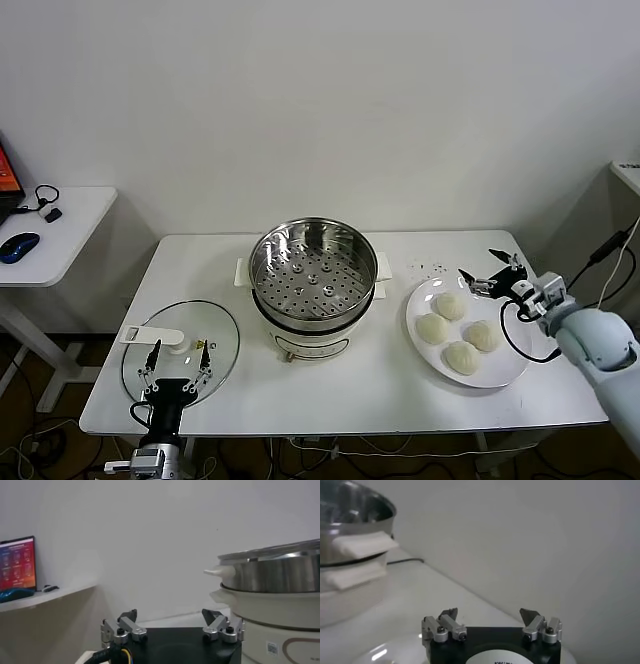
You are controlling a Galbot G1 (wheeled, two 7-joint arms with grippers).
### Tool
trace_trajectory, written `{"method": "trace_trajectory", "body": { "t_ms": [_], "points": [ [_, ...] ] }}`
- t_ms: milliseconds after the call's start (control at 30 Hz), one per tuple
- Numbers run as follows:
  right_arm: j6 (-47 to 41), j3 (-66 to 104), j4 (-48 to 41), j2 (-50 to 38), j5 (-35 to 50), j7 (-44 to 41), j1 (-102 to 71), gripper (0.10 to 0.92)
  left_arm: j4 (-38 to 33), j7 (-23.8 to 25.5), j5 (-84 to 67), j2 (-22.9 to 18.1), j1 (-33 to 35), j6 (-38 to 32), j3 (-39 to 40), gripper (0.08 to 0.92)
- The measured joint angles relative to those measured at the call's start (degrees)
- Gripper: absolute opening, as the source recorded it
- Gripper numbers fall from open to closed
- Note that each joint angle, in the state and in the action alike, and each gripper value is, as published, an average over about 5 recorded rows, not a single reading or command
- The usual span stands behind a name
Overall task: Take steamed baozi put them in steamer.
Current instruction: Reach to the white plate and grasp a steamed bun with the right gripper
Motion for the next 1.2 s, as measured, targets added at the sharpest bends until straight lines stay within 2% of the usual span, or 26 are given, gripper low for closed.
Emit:
{"method": "trace_trajectory", "body": {
  "t_ms": [267,500,867,1200],
  "points": [
    [-1.7,-21.3,-4.1,-5.8,1.3,-9.6,19.8,0.823,0.9,0.0,0.1,0.0,-0.7,-0.2,0.7,0.823],
    [-0.1,-47.0,-9.3,-5.9,1.4,-17.5,42.7,0.823,1.2,0.0,0.2,0.0,-0.6,-0.6,0.6,0.823],
    [5.7,-82.8,-18.6,1.4,2.0,-28.4,72.2,0.823,-0.1,0.0,0.0,0.0,0.0,-1.0,1.1,0.823],
    [12.0,-95.1,-29.4,10.8,0.1,-35.7,79.4,0.823,-0.6,0.0,-0.1,0.0,0.2,-1.2,1.2,0.823]
  ]
}}
